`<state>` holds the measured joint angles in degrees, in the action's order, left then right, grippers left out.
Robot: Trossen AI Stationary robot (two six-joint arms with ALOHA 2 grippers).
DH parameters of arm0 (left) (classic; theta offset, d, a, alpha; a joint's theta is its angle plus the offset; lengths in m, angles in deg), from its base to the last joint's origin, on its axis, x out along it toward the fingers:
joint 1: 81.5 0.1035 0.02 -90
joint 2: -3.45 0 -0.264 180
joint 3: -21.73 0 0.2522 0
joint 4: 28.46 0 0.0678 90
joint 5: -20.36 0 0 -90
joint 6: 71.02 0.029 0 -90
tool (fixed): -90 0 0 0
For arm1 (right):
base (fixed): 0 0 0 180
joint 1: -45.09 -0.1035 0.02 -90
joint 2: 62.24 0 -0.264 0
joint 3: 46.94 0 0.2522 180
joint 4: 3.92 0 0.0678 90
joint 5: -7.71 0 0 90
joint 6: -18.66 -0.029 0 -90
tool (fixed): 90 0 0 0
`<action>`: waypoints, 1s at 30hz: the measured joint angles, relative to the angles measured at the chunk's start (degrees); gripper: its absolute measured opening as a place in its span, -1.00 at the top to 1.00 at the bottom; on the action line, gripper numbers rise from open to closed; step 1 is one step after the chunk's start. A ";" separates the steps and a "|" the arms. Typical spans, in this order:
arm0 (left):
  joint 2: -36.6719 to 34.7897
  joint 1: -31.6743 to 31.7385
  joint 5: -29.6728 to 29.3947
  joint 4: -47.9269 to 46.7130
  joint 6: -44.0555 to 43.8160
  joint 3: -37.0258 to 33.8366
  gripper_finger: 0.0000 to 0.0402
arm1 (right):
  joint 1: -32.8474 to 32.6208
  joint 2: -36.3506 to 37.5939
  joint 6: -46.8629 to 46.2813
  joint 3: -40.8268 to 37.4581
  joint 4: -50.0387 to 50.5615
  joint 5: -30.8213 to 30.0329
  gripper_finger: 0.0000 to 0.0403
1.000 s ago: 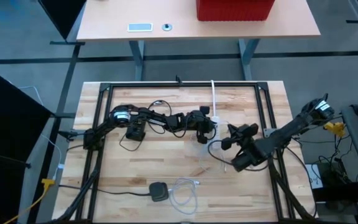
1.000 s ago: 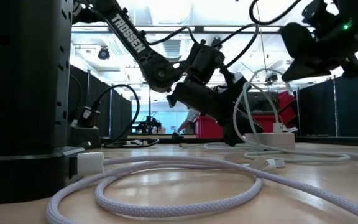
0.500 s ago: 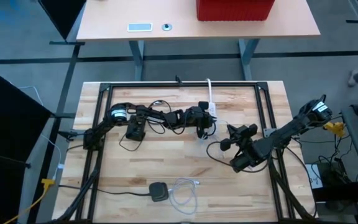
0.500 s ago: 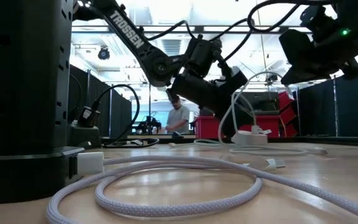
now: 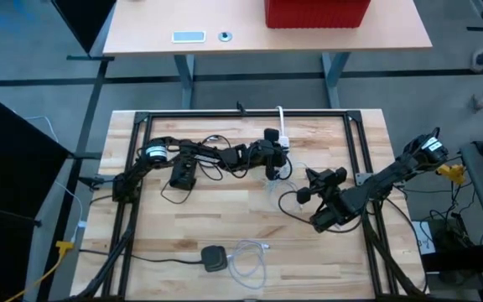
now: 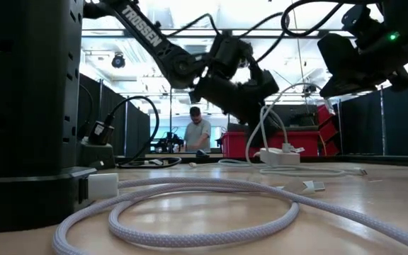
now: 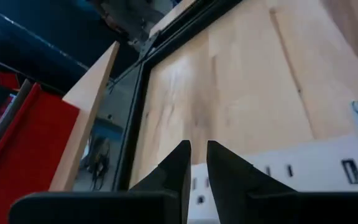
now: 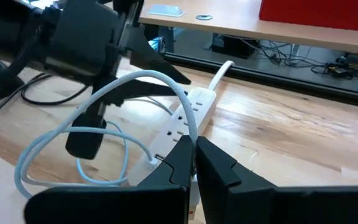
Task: Insert USB
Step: Insert the white charger cable into the white outlet extension
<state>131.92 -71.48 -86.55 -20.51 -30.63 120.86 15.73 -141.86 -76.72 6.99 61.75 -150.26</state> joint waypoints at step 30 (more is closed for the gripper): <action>-14.82 -0.22 28.06 -16.65 -19.02 -2.60 0.59 | 1.31 2.93 58.85 0.20 -9.23 -0.74 1.00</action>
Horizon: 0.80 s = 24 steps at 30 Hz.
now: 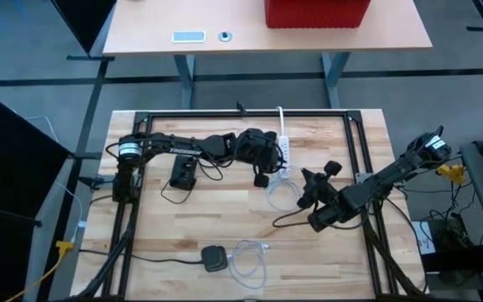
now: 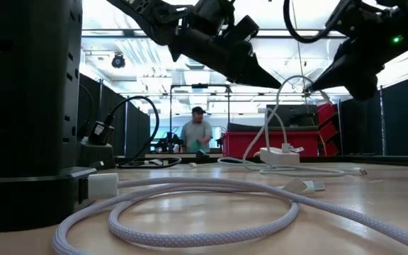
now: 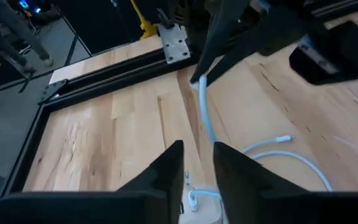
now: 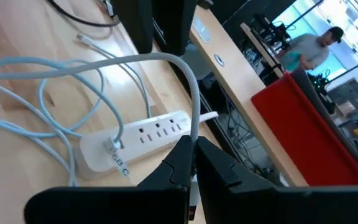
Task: Insert USB
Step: Insert the white charger cable into the white outlet extension
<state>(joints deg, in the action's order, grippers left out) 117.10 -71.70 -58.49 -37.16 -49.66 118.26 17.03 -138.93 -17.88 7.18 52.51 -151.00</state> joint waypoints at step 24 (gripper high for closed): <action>3.40 -0.74 3.12 9.70 -19.09 0.05 -0.29 | 1.60 0.00 11.08 0.64 -0.26 1.37 1.00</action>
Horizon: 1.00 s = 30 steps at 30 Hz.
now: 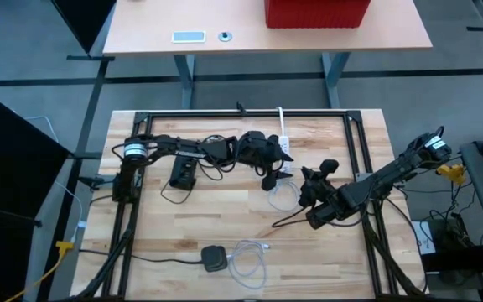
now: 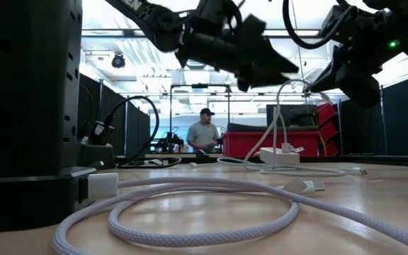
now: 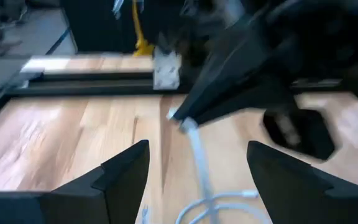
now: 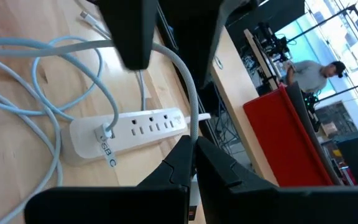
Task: Insert USB
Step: Insert the white charger cable into the white outlet extension
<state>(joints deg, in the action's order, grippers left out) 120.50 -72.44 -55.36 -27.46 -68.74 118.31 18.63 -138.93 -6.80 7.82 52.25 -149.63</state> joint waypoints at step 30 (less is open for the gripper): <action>1.87 0.02 0.21 -0.13 0.73 1.91 0.99 | 0.00 0.00 -0.49 0.28 -0.02 1.83 1.00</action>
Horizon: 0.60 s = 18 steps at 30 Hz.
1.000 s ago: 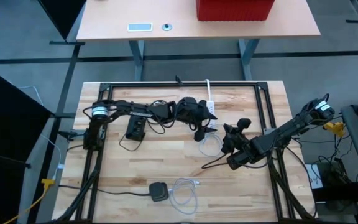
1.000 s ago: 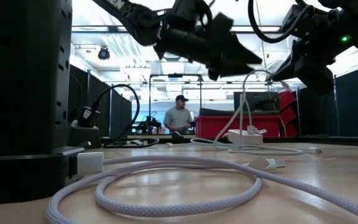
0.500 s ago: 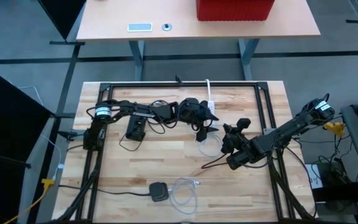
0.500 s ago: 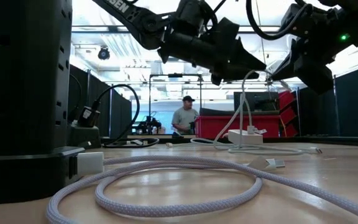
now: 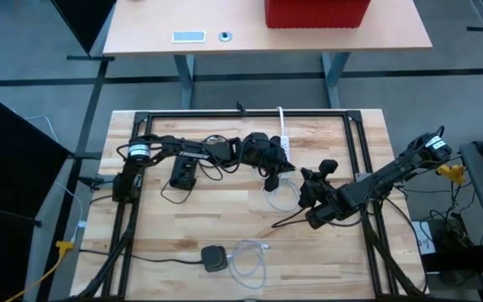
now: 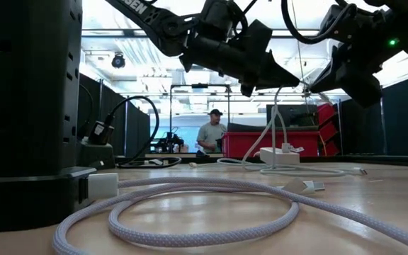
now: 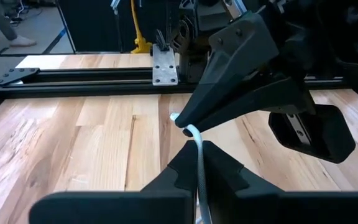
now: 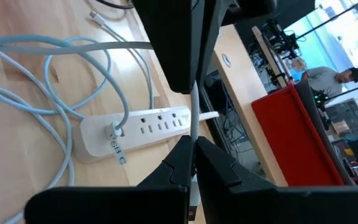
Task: Insert USB
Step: Insert the white charger cable into the white outlet extension
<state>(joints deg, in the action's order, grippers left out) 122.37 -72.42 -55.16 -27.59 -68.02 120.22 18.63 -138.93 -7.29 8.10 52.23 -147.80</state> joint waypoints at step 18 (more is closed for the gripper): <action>0.00 -0.27 -0.07 -8.34 19.43 0.02 0.99 | 0.61 4.07 -4.61 11.96 9.89 24.25 0.07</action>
<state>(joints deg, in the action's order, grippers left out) 122.37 -72.69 -55.23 -35.93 -48.59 120.25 19.24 -134.86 -11.90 20.06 62.12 -123.56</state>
